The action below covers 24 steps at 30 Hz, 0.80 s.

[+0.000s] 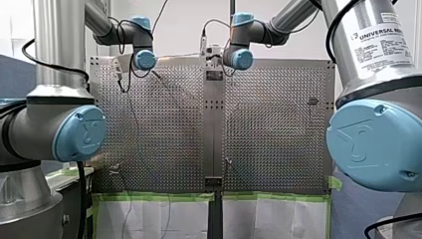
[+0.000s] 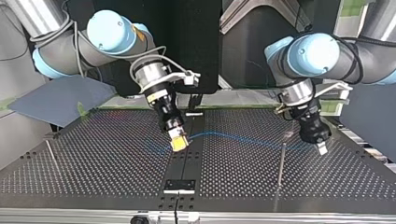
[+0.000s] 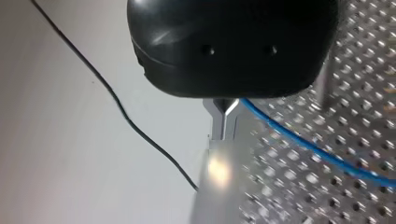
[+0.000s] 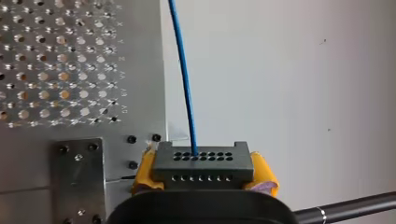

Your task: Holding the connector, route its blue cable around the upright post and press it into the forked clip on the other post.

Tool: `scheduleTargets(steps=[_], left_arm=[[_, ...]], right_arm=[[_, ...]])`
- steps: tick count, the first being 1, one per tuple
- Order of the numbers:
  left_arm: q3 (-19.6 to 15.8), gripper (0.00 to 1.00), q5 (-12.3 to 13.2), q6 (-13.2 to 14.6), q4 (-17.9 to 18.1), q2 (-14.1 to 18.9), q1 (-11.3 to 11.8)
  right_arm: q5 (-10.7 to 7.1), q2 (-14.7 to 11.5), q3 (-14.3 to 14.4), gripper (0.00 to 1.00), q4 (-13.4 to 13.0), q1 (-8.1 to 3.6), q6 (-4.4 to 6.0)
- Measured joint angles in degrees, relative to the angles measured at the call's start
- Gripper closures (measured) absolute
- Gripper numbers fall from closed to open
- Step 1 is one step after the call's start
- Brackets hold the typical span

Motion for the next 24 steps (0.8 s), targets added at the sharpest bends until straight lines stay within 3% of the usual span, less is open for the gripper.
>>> scheduleTargets(steps=[8, 14, 21, 24], left_arm=[[0.3, 1.0, 3.6, -2.1, 0.4, -2.1, 3.6], [2.3, 1.0, 6.5, -2.8, 0.1, -3.9, 6.5], [5.0, 1.0, 10.2, -5.5, 0.0, -4.4, 10.1], [5.5, 1.0, 11.9, -6.2, -0.5, -5.3, 10.7]], right_arm=[[0.2, 1.1, -1.6, 1.0, 0.4, 0.21, 0.1], [0.27, 2.4, -2.6, 1.0, 0.5, 0.5, 0.18], [0.28, 4.0, -3.7, 1.0, 0.3, 0.64, 0.19], [0.35, 5.1, -4.2, 1.0, 0.2, 0.8, 0.22]])
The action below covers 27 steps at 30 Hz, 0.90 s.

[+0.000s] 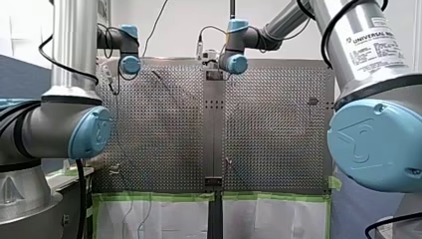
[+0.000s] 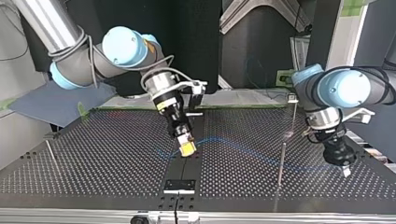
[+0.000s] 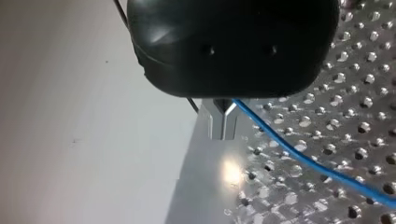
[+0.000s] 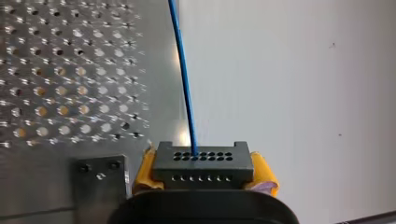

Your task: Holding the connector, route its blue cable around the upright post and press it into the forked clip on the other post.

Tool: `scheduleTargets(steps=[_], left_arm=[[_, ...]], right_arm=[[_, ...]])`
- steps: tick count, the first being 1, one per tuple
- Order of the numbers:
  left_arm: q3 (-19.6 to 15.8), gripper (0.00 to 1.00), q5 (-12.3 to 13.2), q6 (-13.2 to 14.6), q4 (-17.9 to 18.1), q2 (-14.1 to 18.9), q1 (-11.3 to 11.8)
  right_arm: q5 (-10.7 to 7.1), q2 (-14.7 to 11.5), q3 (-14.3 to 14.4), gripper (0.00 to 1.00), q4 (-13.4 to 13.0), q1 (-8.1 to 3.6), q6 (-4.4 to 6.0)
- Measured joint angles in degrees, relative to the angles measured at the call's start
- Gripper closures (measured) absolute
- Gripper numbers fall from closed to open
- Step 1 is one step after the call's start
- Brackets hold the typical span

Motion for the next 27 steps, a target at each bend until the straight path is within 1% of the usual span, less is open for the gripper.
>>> scheduleTargets(steps=[4, 8, 12, 16, 21, 23, 27], left_arm=[[0.7, 1.0, 2.2, 0.3, -1.6, -2.0, -0.5], [0.8, 1.0, 4.1, 0.8, -2.5, -3.8, -1.2], [0.9, 1.0, 6.1, 0.5, -2.2, -5.5, -1.8], [0.9, 1.0, 7.9, -0.9, -1.0, -6.0, -1.8], [1.0, 1.0, 10.1, -2.1, -0.2, -6.4, -1.8], [1.3, 1.0, 10.9, -2.1, -0.4, -6.9, -1.9], [1.7, 1.0, 12.9, -1.2, -1.7, -8.7, -2.4]], right_arm=[[0.3, 1.0, -0.5, 1.0, -0.1, 0.11, 0.08], [0.72, 1.4, -0.8, 1.0, -0.2, -0.1, 0.43], [1.24, 1.5, -1.0, 1.0, -0.3, -0.23, 0.6], [1.94, 1.7, -1.1, 1.0, -0.6, -0.32, 0.65], [2.17, 2.7, -1.2, 1.0, -1.0, -0.16, 0.67], [2.25, 3.2, -1.1, 1.0, -1.3, -0.05, 0.67], [2.5, 3.8, -0.6, 1.0, -1.9, 0.09, 0.67]])
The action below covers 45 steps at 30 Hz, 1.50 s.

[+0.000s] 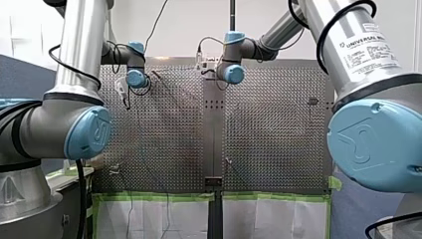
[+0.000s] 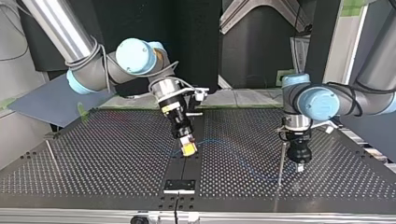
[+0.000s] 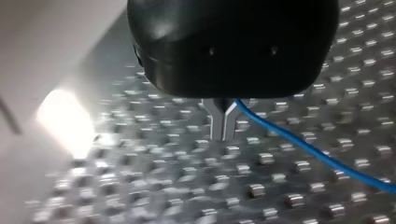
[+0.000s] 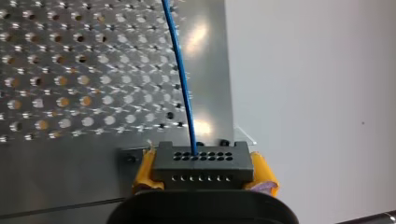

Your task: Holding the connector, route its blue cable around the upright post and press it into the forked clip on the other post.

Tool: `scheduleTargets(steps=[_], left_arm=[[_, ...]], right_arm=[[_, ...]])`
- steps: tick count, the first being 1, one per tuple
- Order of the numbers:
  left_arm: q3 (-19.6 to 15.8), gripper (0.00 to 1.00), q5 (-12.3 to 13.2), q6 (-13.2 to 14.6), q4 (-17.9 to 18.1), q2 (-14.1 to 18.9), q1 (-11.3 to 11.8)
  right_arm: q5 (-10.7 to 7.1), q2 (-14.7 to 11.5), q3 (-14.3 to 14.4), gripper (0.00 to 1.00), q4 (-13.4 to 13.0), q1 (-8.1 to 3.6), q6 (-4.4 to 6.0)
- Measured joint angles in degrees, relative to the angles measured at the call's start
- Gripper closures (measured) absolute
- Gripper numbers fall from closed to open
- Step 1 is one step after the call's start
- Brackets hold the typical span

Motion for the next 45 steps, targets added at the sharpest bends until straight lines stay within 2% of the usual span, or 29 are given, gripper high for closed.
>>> scheduleTargets(steps=[9, 12, 15, 20, 23, 24, 25, 27, 28, 30, 31, 32, 33, 34, 36, 38, 43, 44, 45], left_arm=[[0.0, 1.0, 3.9, 0.4, -1.4, -1.2, -0.2], [0.0, 1.0, 4.3, 0.4, -2.2, -1.2, -0.4], [0.0, 1.0, 5.1, 0.2, -3.0, -1.2, -0.5], [-0.9, 1.0, 5.3, -0.1, -2.7, -1.3, -0.4], [-1.8, 0.93, 4.2, -0.3, -2.1, -1.3, -0.1], [-2.0, 0.87, 3.7, -0.4, -1.9, -1.3, 0.0], [-2.2, 0.87, 3.4, -0.5, -1.9, -1.3, 0.1], [-2.3, 0.72, 3.1, -0.9, -1.8, -1.3, 0.2], [-2.4, 0.72, 3.1, -1.0, -1.7, -1.3, 0.2], [-2.4, 0.56, 3.2, -1.1, -1.7, -1.3, 0.3], [-2.4, 0.56, 3.2, -1.1, -1.8, -1.3, 0.3], [-2.4, 0.47, 3.2, -1.1, -1.8, -1.3, 0.3], [-2.5, 0.42, 3.3, -1.1, -1.8, -1.3, 0.3], [-2.5, 0.42, 3.3, -1.1, -1.8, -1.3, 0.3], [-2.5, 0.32, 3.3, -1.1, -2.0, -1.3, 0.2], [-2.5, 0.29, 3.3, -1.0, -2.1, -1.3, 0.2], [-2.6, 0.29, 3.3, -1.0, -2.1, -1.3, 0.0], [-2.6, 0.15, 3.4, -1.0, -2.1, -1.3, 0.0], [-2.6, 0.15, 3.4, -1.0, -2.1, -1.3, -0.1]], right_arm=[[0.7, 0.3, 1.4, 1.0, -1.7, -0.29, 0.05], [0.81, 0.3, 1.6, 1.0, -2.0, -0.32, 0.11], [1.14, 0.5, 2.2, 1.0, -2.6, -0.51, 0.65], [1.73, 1.8, 4.2, 1.0, -4.5, -0.66, 1.04], [2.08, 2.8, 5.6, 1.0, -5.4, -0.65, 1.02], [2.26, 3.1, 6.0, 1.0, -5.7, -0.64, 1.01], [2.57, 3.4, 6.5, 1.0, -6.1, -0.61, 1.0], [3.06, 3.7, 7.3, 1.0, -6.6, -0.59, 1.01], [3.34, 3.8, 7.8, 1.0, -7.0, -0.57, 1.02], [3.68, 4.0, 8.7, 1.0, -7.7, -0.56, 1.04], [3.88, 4.0, 9.3, 1.0, -8.2, -0.59, 1.03], [4.05, 4.0, 9.7, 1.0, -8.5, -0.61, 1.02], [4.25, 4.0, 10.1, 1.0, -8.8, -0.63, 1.03], [4.53, 4.0, 10.7, 1.0, -9.2, -0.65, 1.02], [5.01, 4.0, 11.5, 1.0, -9.9, -0.67, 1.0], [5.62, 4.1, 12.6, 1.0, -10.7, -0.72, 0.99], [6.67, 4.2, 15.4, 1.0, -12.7, -1.1, 0.96], [6.8, 4.2, 15.9, 1.0, -13.0, -1.2, 0.96], [6.95, 4.3, 16.4, 1.0, -13.5, -1.3, 0.96]])
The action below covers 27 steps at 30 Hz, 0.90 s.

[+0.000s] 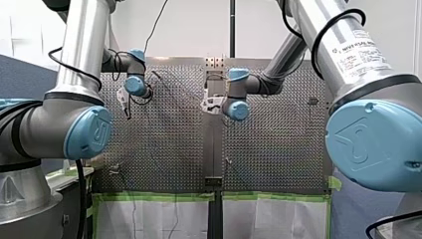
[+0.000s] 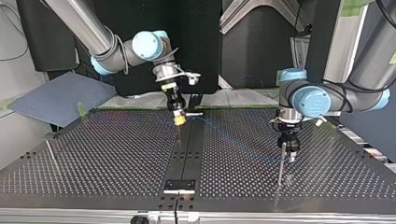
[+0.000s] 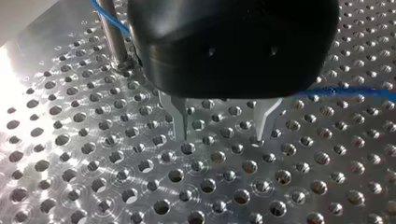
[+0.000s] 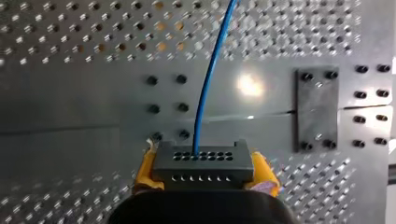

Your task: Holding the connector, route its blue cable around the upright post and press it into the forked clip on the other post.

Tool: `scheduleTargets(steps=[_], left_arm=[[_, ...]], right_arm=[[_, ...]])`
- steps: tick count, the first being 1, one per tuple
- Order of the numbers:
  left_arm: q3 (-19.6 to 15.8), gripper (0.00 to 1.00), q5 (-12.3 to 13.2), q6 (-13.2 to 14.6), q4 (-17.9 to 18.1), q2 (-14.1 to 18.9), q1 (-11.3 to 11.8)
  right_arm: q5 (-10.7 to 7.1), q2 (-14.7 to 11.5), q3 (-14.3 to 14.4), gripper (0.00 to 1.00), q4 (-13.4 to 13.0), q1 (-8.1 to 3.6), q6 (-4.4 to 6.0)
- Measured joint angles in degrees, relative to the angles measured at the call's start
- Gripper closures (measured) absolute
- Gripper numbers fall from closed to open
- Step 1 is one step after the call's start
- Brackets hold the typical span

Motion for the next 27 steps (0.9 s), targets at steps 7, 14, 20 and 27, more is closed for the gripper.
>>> scheduleTargets(steps=[7, 14, 20, 27], left_arm=[[0.0, 0.15, 0.0, 0.0, -0.1, 0.0, -0.3], [0.0, 0.15, 0.0, 0.1, -0.4, 0.0, -0.6], [0.0, 0.15, -0.1, 0.1, -0.5, 0.0, -0.7], [-0.3, 0.15, -0.2, 0.1, -0.5, 0.0, -0.8]], right_arm=[[1.66, 0.7, 4.1, 1.0, -3.9, -1.41, 0.17], [3.05, 3.5, 7.5, 1.0, -7.2, -3.46, 0.41], [3.86, 5.2, 10.3, 1.0, -10.0, -5.09, 0.83], [5.07, 5.5, 13.5, 1.0, -13.1, -6.8, 1.11]])
